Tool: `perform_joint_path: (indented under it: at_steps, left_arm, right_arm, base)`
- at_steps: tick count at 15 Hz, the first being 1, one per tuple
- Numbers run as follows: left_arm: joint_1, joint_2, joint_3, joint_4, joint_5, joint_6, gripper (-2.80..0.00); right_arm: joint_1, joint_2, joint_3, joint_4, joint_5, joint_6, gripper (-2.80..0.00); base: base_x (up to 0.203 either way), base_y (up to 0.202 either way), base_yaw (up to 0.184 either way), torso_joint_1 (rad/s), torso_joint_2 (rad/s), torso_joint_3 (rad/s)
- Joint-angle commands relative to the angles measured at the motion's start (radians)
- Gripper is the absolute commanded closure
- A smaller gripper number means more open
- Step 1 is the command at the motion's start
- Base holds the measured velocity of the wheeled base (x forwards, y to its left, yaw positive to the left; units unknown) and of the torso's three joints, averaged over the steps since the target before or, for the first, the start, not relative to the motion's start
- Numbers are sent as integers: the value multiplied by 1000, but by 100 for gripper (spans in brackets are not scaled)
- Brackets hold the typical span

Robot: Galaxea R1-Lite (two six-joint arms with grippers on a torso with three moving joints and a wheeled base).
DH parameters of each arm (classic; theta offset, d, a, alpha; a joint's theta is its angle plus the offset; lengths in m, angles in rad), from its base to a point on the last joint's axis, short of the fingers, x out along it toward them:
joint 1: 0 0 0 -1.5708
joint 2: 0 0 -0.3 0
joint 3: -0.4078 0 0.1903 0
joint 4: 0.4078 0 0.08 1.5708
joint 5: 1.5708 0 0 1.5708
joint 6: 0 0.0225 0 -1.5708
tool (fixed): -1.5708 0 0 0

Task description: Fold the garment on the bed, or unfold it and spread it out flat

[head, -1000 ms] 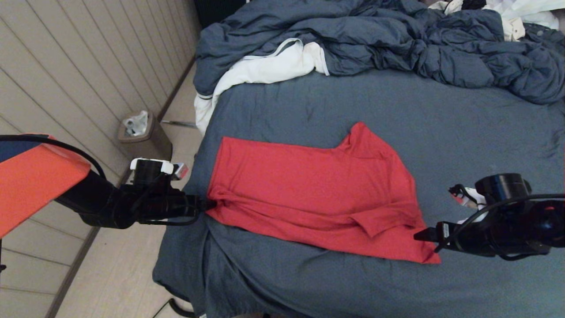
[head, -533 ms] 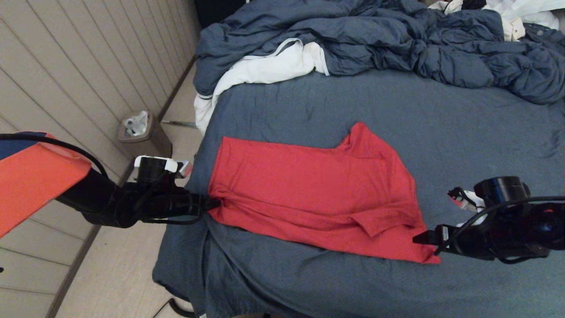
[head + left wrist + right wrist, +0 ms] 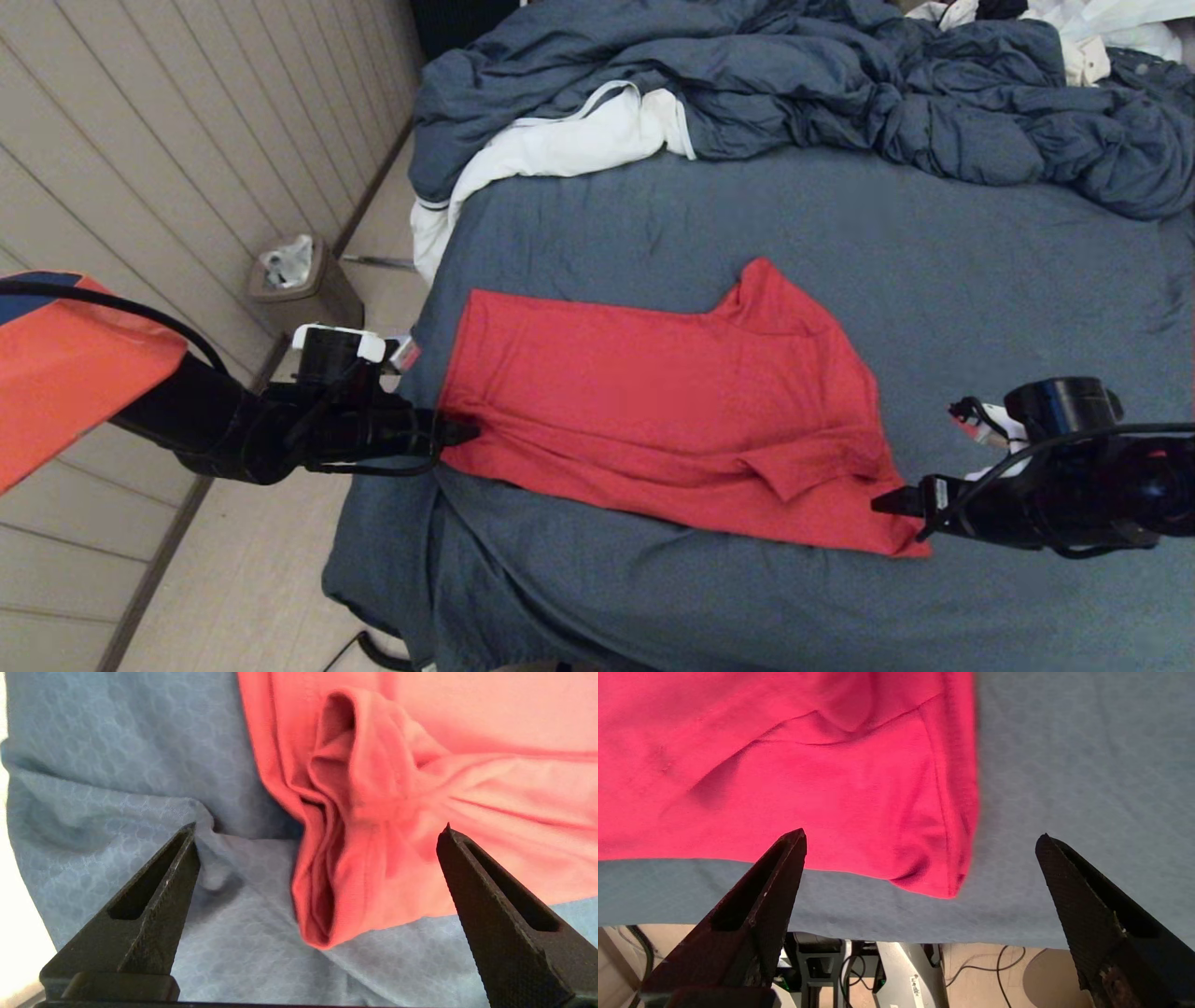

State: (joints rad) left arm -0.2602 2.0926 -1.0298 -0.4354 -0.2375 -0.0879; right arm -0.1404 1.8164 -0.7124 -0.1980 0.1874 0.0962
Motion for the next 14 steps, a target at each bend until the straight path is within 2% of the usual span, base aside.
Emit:
perform_joint_path:
  at_steps: [1, 6, 10, 14]
  left_arm:
    - [-30, -35, 5, 6, 6, 0, -280]
    - [-50, -60, 40, 0, 10, 0, -280]
    - [-103, -118, 84, -4, 32, 2, -280]
    - [-103, -118, 83, -5, 33, 2, -280]
  right_arm:
    - [1, 12, 13, -15, 7, 0, -280]
    - [-1, 18, 22, -32, 12, -1, -280]
    - [-5, 21, 33, -40, 26, -3, -280]
    - [-5, 21, 33, -40, 26, -3, -280]
  base:
    - [0, 0, 0, 0, 0, 0]
    - [0, 0, 0, 0, 0, 0]
    - [0, 0, 0, 0, 0, 0]
    - [0, 0, 0, 0, 0, 0]
